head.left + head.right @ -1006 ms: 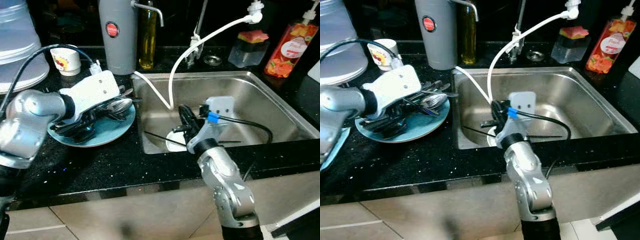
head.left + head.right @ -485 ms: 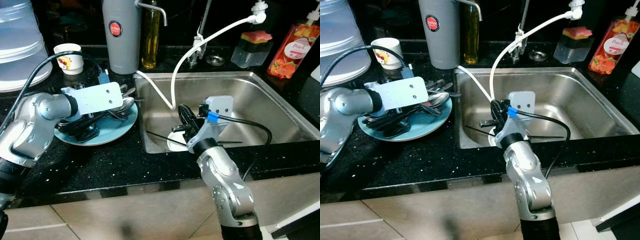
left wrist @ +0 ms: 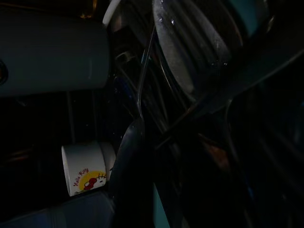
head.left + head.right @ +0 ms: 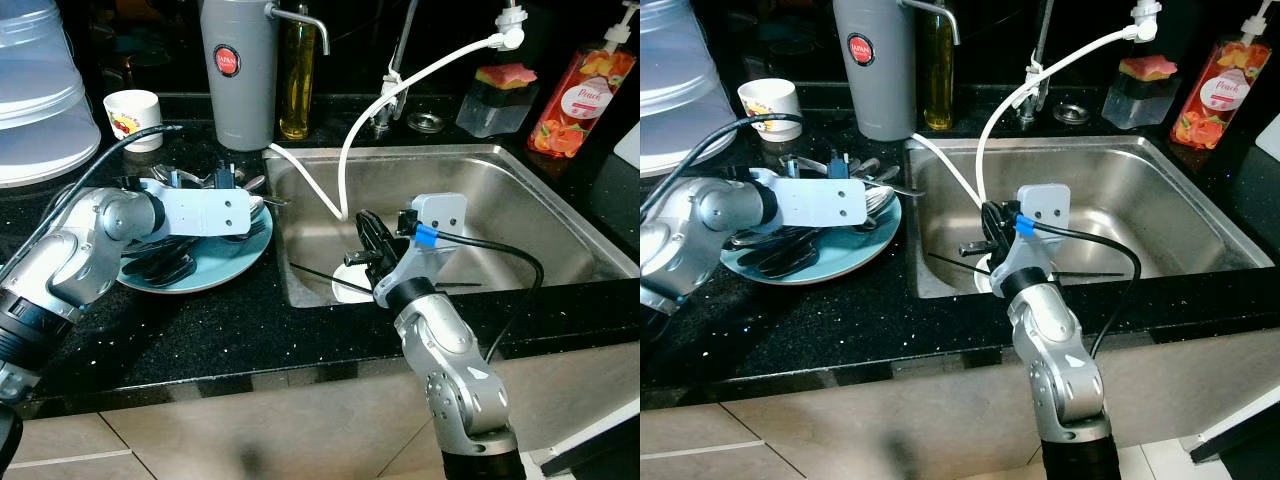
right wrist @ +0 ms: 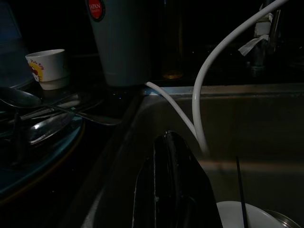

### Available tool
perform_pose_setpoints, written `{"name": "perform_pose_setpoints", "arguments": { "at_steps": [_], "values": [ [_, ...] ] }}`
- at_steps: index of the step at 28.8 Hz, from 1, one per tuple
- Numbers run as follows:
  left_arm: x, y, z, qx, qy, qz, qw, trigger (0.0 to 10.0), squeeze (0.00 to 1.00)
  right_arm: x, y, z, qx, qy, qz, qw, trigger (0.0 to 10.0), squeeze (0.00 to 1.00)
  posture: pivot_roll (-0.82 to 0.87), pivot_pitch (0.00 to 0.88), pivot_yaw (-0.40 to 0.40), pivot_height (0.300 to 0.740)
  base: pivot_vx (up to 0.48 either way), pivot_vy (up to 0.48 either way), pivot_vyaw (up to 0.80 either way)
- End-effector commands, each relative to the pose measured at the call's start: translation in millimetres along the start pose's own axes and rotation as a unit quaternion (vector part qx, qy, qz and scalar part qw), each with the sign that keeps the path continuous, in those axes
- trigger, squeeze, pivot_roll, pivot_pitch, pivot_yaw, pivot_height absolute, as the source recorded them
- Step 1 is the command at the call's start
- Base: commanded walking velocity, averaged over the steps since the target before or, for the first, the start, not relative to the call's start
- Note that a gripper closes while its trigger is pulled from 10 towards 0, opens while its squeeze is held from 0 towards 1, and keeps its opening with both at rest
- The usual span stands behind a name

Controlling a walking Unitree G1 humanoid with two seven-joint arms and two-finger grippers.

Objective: Kitchen organization

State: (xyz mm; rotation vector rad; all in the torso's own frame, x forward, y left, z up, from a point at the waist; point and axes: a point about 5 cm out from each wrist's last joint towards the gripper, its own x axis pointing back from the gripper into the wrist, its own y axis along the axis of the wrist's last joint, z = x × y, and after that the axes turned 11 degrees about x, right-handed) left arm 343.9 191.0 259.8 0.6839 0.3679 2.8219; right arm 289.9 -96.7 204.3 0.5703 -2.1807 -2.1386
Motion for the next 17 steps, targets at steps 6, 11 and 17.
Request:
{"name": "perform_pose_setpoints", "arguments": {
  "at_steps": [6,11,17],
  "values": [
    [-2.3,5.1,13.3,0.021,0.051,-0.019,0.998,0.0,0.00,1.1,0.3,-2.2,-0.005,-0.004,-0.001,1.000,10.0,0.00,0.26,0.014,-0.048,0.740,0.000,0.000,0.00],
    [-1.9,17.2,29.9,0.102,0.105,-0.061,0.987,10.0,0.00,0.7,0.1,-1.8,-0.006,-0.004,-0.001,1.000,10.0,0.00,0.26,0.013,-0.048,0.740,0.000,0.000,0.00],
    [1.1,24.4,37.0,0.185,0.108,-0.093,0.972,10.0,0.00,0.6,0.1,-2.0,-0.006,-0.004,-0.001,1.000,10.0,0.00,0.26,0.012,-0.049,0.740,0.000,0.000,0.00]
  ]
}}
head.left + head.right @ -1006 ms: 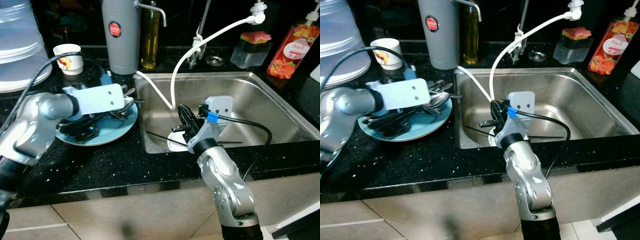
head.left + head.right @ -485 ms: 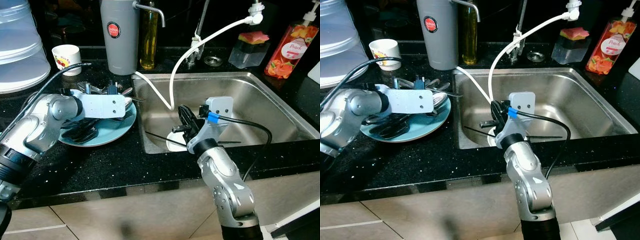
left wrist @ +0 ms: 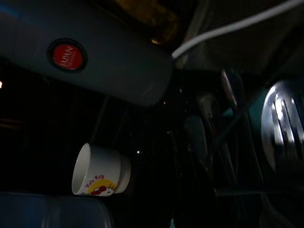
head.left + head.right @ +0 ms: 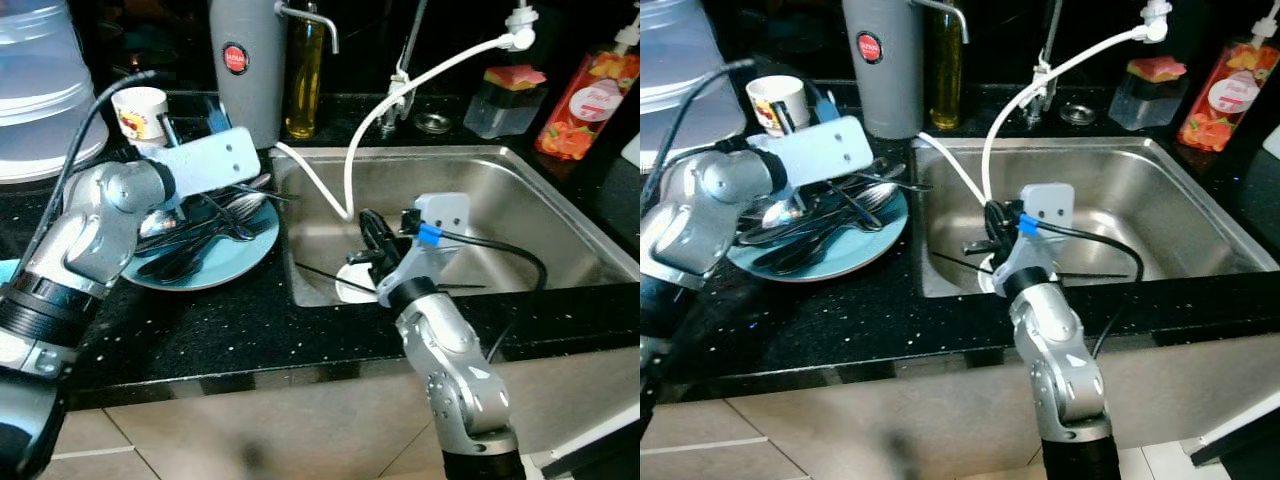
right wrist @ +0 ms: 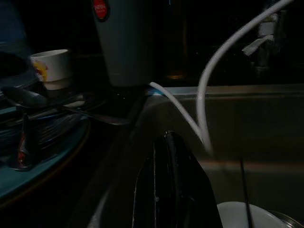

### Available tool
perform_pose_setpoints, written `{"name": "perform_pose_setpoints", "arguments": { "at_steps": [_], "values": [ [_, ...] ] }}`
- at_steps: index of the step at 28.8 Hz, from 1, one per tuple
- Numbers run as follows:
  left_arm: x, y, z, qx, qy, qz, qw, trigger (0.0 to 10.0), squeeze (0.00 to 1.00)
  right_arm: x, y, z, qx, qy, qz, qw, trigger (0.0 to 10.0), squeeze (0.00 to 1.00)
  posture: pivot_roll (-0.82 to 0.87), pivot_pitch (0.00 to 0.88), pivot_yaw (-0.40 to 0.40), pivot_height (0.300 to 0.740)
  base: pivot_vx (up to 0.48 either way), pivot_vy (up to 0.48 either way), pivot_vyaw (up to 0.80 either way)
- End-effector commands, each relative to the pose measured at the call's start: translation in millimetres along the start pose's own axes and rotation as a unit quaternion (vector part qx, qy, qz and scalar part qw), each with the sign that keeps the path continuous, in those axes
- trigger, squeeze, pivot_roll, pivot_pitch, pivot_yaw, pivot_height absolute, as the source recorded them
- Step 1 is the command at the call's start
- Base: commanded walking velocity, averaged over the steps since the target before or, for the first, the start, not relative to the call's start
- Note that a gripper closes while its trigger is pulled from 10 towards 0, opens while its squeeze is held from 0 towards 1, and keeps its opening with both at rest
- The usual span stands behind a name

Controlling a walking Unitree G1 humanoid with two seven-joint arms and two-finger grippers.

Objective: Kitchen organization

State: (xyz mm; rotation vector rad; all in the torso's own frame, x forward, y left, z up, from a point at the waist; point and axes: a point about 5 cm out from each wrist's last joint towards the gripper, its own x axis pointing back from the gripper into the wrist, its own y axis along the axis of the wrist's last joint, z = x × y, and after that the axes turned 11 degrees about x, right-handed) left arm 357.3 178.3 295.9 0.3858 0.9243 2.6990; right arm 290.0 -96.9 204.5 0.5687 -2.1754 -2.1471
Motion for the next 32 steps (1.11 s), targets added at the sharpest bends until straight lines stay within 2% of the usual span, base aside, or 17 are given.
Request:
{"name": "perform_pose_setpoints", "arguments": {
  "at_steps": [1,3,5,7,10,11,12,15,16,19,20,22,23,25,26,28,32],
  "values": [
    [0.1,3.5,1.6,0.018,0.004,-0.006,1.000,10.0,0.00,0.6,0.0,-1.6,-0.003,-0.003,0.000,1.000,10.0,0.00,0.26,0.012,-0.048,0.740,0.000,0.000,0.00],
    [1.7,-1.1,2.4,0.034,0.003,0.004,0.999,10.0,0.00,0.5,0.2,-1.4,-0.003,-0.002,-0.001,1.000,10.0,0.00,0.26,0.012,-0.047,0.740,0.000,0.000,0.00],
    [5.2,-7.3,2.5,0.060,0.002,0.017,0.998,10.0,1.00,0.5,0.0,-1.3,-0.004,-0.003,0.000,1.000,10.0,0.00,0.27,0.014,-0.047,0.740,0.000,0.000,0.00],
    [4.9,-12.9,3.2,0.123,0.022,0.033,0.992,10.0,1.00,0.6,-0.5,-0.9,-0.005,-0.003,0.000,1.000,10.0,0.00,0.27,0.015,-0.046,0.740,0.000,0.000,0.00],
    [4.6,-15.5,3.0,0.152,0.032,0.040,0.987,10.0,1.00,0.6,-0.7,-0.7,-0.005,-0.002,0.001,1.000,10.0,0.00,0.27,0.015,-0.046,0.740,0.000,0.000,0.00],
    [2.2,-18.3,0.4,0.226,0.058,0.050,0.971,10.0,1.00,0.3,-0.9,0.0,-0.006,-0.001,0.001,1.000,10.0,0.00,0.27,0.017,-0.047,0.740,0.000,0.000,0.00],
    [2.2,-18.3,0.4,0.226,0.058,0.050,0.971,10.0,1.00,0.3,-0.9,0.0,-0.006,-0.001,0.001,1.000,10.0,0.00,0.27,0.017,-0.047,0.740,0.000,0.000,0.00],
    [-2.9,-21.0,-1.7,0.338,0.105,0.063,0.933,10.0,1.00,-0.2,-0.8,0.7,-0.007,0.000,0.000,1.000,10.0,0.00,0.27,0.017,-0.047,0.740,0.000,0.000,0.00],
    [-2.9,-21.0,-1.7,0.338,0.105,0.063,0.933,10.0,1.00,-0.2,-0.8,0.7,-0.007,0.000,0.000,1.000,10.0,0.00,0.27,0.017,-0.047,0.740,0.000,0.000,0.00],
    [-6.6,-27.0,0.7,0.428,0.147,0.082,0.888,10.0,1.00,-0.5,-0.6,0.6,-0.007,0.000,-0.001,1.000,10.0,0.00,0.27,0.017,-0.046,0.740,0.000,0.000,0.00],
    [-7.4,-28.1,3.6,0.453,0.160,0.082,0.873,10.0,0.00,-0.2,-0.6,0.2,-0.006,-0.001,0.000,1.000,10.0,0.00,0.27,0.017,-0.046,0.740,0.000,0.000,0.00],
    [-9.7,-29.2,8.4,0.491,0.173,0.080,0.850,10.0,0.00,-0.3,-0.8,-0.2,-0.006,-0.002,0.000,1.000,10.0,0.00,0.27,0.015,-0.045,0.740,0.000,0.000,0.00],
    [-9.7,-29.2,8.4,0.491,0.173,0.080,0.850,10.0,0.00,-0.3,-0.8,-0.2,-0.006,-0.002,0.000,1.000,10.0,0.00,0.27,0.015,-0.045,0.740,0.000,0.000,0.00],
    [-12.3,-28.9,11.3,0.513,0.175,0.075,0.837,10.0,0.00,-0.4,-0.8,-0.3,-0.006,-0.002,0.000,1.000,10.0,0.00,0.27,0.015,-0.044,0.740,0.000,0.000,0.00],
    [-14.9,-27.0,14.7,0.543,0.182,0.076,0.816,10.0,0.00,-0.8,-0.7,0.2,-0.007,-0.002,-0.001,1.000,10.0,0.00,0.27,0.013,-0.042,0.740,0.000,0.000,0.00],
    [-15.4,-26.0,15.6,0.551,0.188,0.078,0.809,10.0,0.00,-0.9,-0.7,0.4,-0.007,-0.002,-0.001,1.000,10.0,0.00,0.27,0.013,-0.042,0.740,0.000,0.000,0.00],
    [-23.3,-20.4,11.2,0.607,0.168,0.083,0.772,10.0,0.00,-1.3,-0.3,1.0,-0.007,-0.003,-0.003,1.000,10.0,0.00,0.26,0.010,-0.036,0.740,0.000,0.000,0.00]
  ]
}}
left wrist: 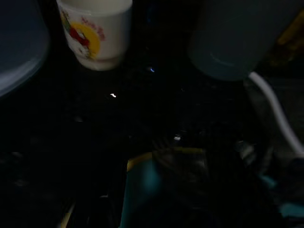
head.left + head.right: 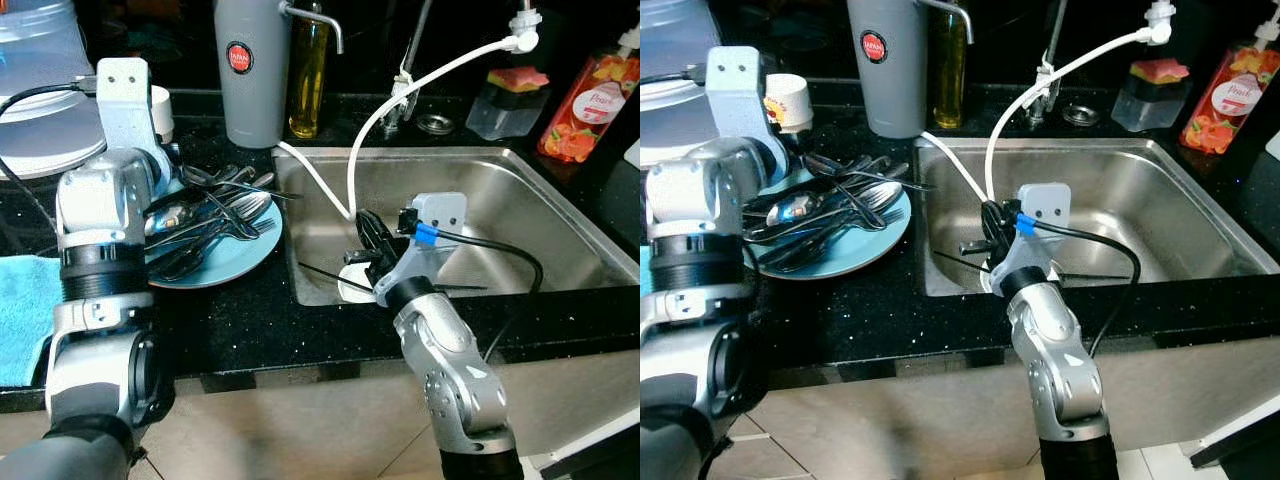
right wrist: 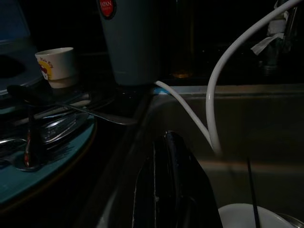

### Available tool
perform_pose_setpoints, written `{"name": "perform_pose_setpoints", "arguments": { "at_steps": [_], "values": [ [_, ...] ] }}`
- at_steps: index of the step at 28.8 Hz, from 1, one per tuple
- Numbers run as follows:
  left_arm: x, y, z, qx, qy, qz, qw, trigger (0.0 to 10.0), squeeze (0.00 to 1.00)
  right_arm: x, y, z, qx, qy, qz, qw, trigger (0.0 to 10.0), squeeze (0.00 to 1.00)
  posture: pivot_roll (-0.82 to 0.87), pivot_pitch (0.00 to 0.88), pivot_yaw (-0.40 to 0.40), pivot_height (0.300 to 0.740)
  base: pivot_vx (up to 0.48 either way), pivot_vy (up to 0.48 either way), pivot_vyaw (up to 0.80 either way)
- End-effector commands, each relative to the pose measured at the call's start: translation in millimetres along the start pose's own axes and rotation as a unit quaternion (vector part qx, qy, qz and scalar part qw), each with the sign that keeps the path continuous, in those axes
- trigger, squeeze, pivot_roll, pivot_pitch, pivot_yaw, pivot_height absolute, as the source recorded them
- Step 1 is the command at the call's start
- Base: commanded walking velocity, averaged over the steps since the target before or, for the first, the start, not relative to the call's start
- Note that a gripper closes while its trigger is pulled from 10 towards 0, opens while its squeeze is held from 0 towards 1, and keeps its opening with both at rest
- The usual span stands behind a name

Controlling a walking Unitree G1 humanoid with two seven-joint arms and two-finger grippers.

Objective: Kitchen organization

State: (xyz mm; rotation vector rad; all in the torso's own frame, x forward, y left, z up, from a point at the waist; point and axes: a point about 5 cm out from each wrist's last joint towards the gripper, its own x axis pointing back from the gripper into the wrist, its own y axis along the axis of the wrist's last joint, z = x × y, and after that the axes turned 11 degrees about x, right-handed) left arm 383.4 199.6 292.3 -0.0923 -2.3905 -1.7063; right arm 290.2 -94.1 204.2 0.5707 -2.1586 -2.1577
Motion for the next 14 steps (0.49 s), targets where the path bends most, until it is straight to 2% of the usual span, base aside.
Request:
{"name": "perform_pose_setpoints", "arguments": {
  "at_steps": [1,8,12,14],
  "values": [
    [-3.8,-7.6,-7.0,0.030,-0.008,0.032,0.999,10.0,0.00,-0.1,0.1,-1.9,0.000,-0.005,-0.002,1.000,10.0,0.00,0.26,0.010,-0.034,0.740,0.000,0.000,0.00],
    [-2.0,-11.5,-15.7,0.046,-0.020,0.051,0.997,10.0,0.00,1.5,-0.1,-3.3,0.001,-0.008,-0.002,1.000,10.0,0.00,0.26,0.010,-0.033,0.740,0.000,0.000,0.00],
    [3.3,-13.6,-13.5,0.040,0.004,0.049,0.998,10.0,0.00,1.6,-0.2,-3.3,0.000,-0.007,-0.002,1.000,10.0,0.00,0.27,0.011,-0.037,0.740,0.000,0.000,0.00],
    [5.6,-16.3,-11.9,0.042,0.014,0.054,0.998,9.3,0.00,0.9,-0.3,-2.5,0.000,-0.005,-0.002,1.000,10.0,0.00,0.27,0.009,-0.040,0.740,0.000,0.000,0.00]
  ]
}}
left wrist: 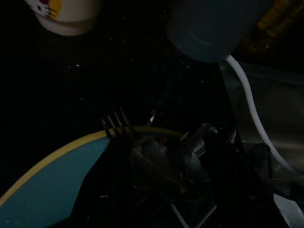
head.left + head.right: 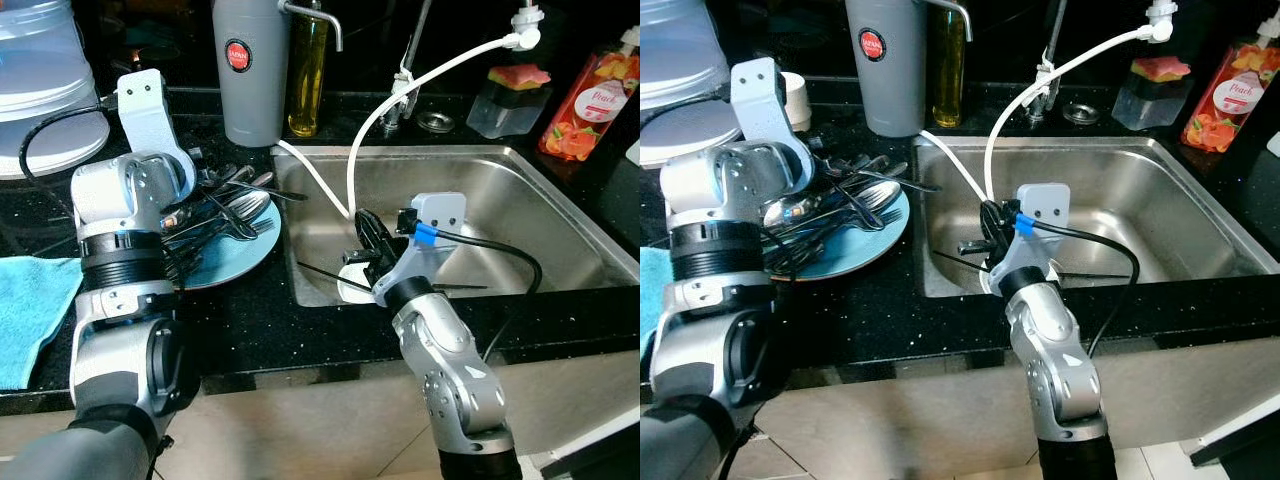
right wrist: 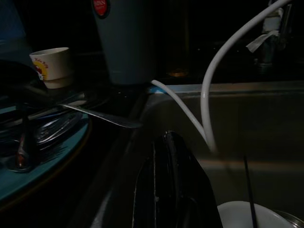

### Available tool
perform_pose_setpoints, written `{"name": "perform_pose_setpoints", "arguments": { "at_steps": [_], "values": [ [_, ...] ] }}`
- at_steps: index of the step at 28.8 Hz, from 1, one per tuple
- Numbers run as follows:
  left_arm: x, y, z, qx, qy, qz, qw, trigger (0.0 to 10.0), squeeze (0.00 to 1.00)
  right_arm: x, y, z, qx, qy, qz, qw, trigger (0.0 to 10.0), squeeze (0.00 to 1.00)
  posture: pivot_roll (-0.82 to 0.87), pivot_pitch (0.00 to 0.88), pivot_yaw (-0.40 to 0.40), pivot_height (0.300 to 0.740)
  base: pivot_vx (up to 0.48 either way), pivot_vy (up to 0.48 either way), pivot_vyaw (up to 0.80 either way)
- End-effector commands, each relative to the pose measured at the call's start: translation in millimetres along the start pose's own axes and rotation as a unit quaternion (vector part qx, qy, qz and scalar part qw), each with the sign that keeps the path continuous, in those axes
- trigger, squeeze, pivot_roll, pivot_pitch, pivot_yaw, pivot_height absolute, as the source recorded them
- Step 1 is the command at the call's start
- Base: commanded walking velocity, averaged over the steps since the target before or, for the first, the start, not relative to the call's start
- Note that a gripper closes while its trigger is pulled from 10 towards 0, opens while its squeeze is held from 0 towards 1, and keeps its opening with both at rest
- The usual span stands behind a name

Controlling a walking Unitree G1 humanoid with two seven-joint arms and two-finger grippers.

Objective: Kitchen organization

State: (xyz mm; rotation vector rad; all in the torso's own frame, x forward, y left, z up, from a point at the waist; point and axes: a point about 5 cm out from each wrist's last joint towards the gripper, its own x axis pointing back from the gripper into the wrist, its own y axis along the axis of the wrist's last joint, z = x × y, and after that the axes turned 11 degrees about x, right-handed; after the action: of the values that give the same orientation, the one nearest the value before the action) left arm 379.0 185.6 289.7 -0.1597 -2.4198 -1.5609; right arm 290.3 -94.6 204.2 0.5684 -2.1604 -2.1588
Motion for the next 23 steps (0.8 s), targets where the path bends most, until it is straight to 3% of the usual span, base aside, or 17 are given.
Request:
{"name": "perform_pose_setpoints", "arguments": {
  "at_steps": [1,2,3,4,5,17,19,20,21,23],
  "values": [
    [0.2,-8.6,0.7,-0.002,0.011,0.015,1.000,9.3,0.00,0.8,-0.2,-2.1,-0.001,-0.004,-0.002,1.000,10.0,0.00,0.27,0.009,-0.040,0.740,0.000,0.000,0.00],
    [0.7,-10.3,1.2,-0.001,0.011,0.018,1.000,7.8,0.00,0.4,-0.3,-1.6,-0.001,-0.003,-0.002,1.000,10.0,0.00,0.27,0.008,-0.041,0.740,0.000,0.000,0.00],
    [0.1,-12.4,3.3,0.001,0.017,0.020,1.000,4.7,0.00,-0.2,-0.3,-1.1,-0.001,-0.001,-0.002,1.000,10.0,0.00,0.27,0.006,-0.042,0.740,0.000,0.000,0.00],
    [-0.5,-13.7,4.6,0.002,0.020,0.021,1.000,4.7,0.00,-0.5,-0.2,-0.9,-0.001,0.000,-0.003,1.000,10.0,0.00,0.27,0.006,-0.042,0.740,0.000,0.000,0.00],
    [-1.6,-15.4,6.4,0.009,0.023,0.026,0.999,0.0,0.00,-1.0,0.0,-0.5,-0.001,0.001,-0.003,1.000,10.0,0.00,0.27,0.005,-0.042,0.740,0.000,0.000,0.00],
    [-1.9,-14.9,5.5,0.042,0.015,0.033,0.998,0.0,0.00,-0.6,0.5,-2.4,0.000,-0.002,-0.004,1.000,10.0,0.00,0.26,0.003,-0.040,0.740,0.000,0.000,0.00],
    [-1.2,-8.3,5.1,0.041,0.011,0.010,0.999,0.0,0.00,-0.7,0.6,-2.4,0.000,-0.002,-0.004,1.000,10.0,0.00,0.26,0.005,-0.041,0.740,0.000,0.000,0.00],
    [0.9,1.9,2.3,0.027,-0.004,-0.029,0.999,0.0,0.00,-0.7,0.6,-2.5,0.000,-0.002,-0.004,1.000,10.0,0.00,0.26,0.005,-0.041,0.740,0.000,0.000,0.00],
    [5.5,13.9,-3.6,0.013,-0.024,-0.071,0.997,4.2,0.00,-0.6,0.7,-2.5,0.000,-0.002,-0.004,1.000,10.0,0.00,0.26,0.006,-0.042,0.740,0.000,0.000,0.00],
    [6.7,16.5,-5.0,0.010,-0.028,-0.080,0.996,4.2,0.00,-0.6,0.7,-2.6,0.000,-0.002,-0.004,1.000,10.0,0.00,0.26,0.006,-0.042,0.740,0.000,0.000,0.00]
  ]
}}
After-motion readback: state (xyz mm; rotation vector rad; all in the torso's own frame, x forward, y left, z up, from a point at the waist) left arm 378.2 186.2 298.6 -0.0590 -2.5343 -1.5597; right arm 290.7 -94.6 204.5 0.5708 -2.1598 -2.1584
